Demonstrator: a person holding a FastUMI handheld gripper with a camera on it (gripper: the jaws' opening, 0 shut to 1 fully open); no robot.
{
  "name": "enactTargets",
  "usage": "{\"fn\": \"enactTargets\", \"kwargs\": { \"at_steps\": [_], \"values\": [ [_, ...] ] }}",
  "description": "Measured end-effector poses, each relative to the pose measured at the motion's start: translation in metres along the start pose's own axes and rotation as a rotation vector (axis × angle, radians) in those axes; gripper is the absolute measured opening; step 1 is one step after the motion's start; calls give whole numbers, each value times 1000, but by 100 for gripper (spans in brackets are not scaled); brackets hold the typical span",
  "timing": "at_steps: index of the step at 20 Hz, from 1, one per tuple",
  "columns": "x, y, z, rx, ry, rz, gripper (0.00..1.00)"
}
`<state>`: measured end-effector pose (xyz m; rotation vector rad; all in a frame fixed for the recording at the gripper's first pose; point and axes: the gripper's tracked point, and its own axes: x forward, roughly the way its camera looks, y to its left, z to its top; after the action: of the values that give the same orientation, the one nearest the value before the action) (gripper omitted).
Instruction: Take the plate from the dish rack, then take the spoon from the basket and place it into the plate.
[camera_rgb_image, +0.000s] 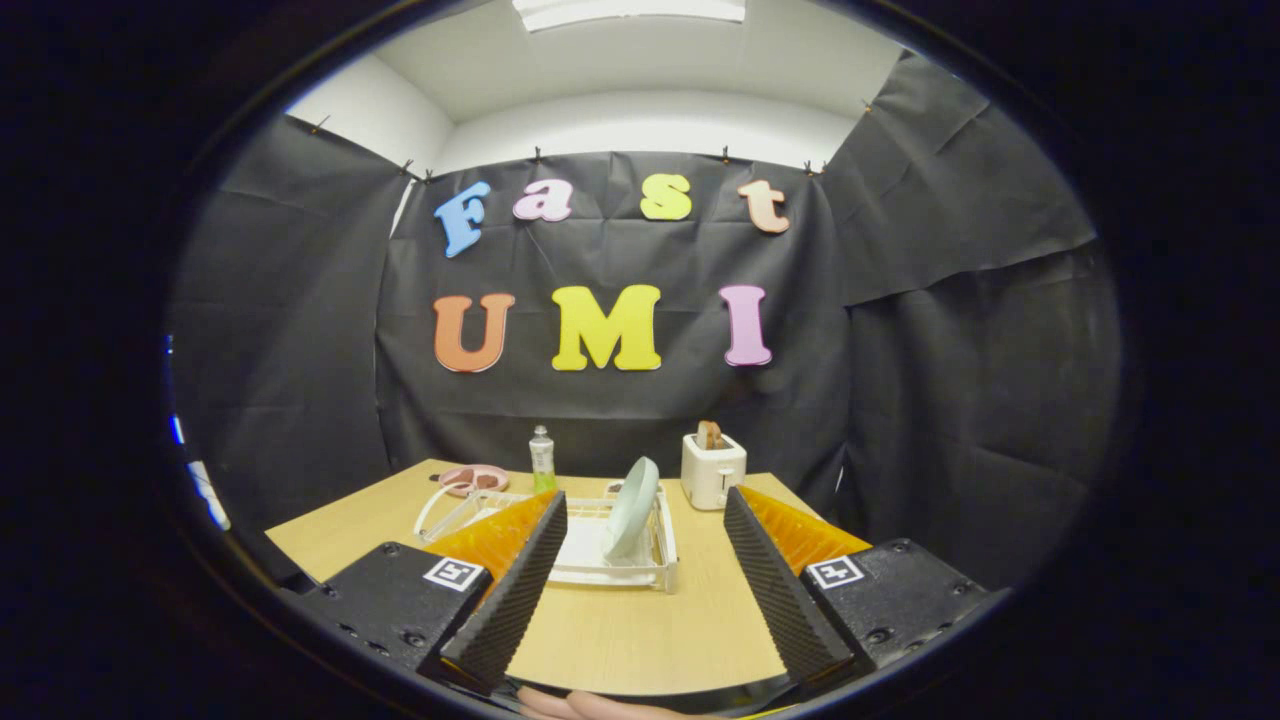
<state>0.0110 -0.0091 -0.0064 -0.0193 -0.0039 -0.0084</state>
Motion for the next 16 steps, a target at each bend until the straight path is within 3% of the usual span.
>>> {"fn": "enactTargets", "kwargs": {
  "at_steps": [7,12,16],
  "values": [
    [68,8,8,-29,77,7,100],
    [161,2,15,-130,174,-63,100],
    [232,4,10,-210,326,-99,98]
  ]
}}
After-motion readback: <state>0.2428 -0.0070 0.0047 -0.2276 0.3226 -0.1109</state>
